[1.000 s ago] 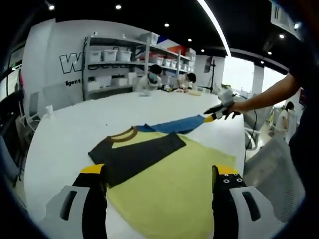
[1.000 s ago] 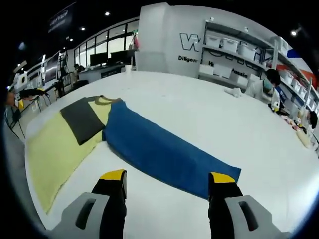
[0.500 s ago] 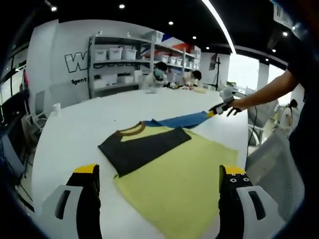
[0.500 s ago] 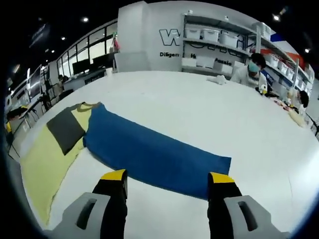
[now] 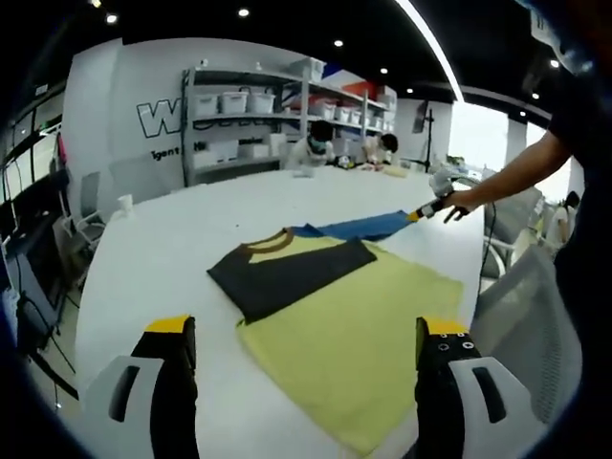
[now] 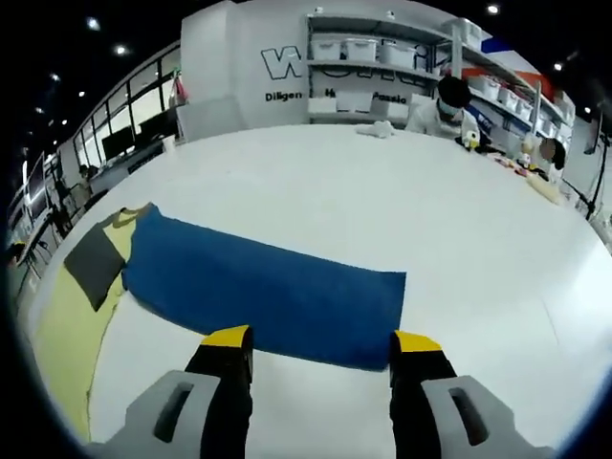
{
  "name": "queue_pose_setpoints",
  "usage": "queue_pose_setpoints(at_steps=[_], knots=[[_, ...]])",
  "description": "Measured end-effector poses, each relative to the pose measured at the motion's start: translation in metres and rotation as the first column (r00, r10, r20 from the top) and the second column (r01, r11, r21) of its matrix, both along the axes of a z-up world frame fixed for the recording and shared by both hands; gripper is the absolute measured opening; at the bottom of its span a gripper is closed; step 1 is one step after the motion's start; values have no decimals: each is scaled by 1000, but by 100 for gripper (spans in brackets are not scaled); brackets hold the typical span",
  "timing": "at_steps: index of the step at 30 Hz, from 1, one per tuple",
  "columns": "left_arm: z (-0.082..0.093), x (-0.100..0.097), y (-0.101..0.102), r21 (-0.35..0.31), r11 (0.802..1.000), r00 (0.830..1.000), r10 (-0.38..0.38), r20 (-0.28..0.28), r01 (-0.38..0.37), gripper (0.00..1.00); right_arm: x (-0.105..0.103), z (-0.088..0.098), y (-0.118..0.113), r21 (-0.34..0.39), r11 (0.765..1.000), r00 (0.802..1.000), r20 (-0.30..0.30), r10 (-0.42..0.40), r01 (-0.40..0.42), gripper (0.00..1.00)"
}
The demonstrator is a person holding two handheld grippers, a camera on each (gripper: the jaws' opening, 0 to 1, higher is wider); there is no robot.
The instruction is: Fold the garment on the visible template until the final outline fits inside the template.
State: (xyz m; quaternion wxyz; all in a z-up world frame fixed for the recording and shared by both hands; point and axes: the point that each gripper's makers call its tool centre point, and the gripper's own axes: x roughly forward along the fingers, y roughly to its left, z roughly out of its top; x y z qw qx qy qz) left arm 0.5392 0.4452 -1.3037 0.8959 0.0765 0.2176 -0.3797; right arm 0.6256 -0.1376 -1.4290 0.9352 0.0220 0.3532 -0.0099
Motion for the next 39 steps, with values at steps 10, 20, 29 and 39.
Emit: queue_pose_setpoints(at_steps=[10, 20, 29, 39], knots=[[-1, -5, 2, 20, 1000, 1000, -8, -3, 9, 89, -2, -11, -15, 38, 998, 999, -8, -51, 51, 38], [-2, -2, 1, 41, 999, 1000, -17, -2, 17, 84, 9, -15, -14, -57, 998, 999, -34, 23, -25, 19], [-4, -3, 3, 38, 999, 1000, -13, 3, 12, 82, 10, -10, -5, -103, 992, 994, -84, 65, -74, 0], [-10, -8, 6, 34, 999, 1000, 1, 0, -1, 79, 17, 23, 3, -89, 993, 997, -14, 74, -75, 0]])
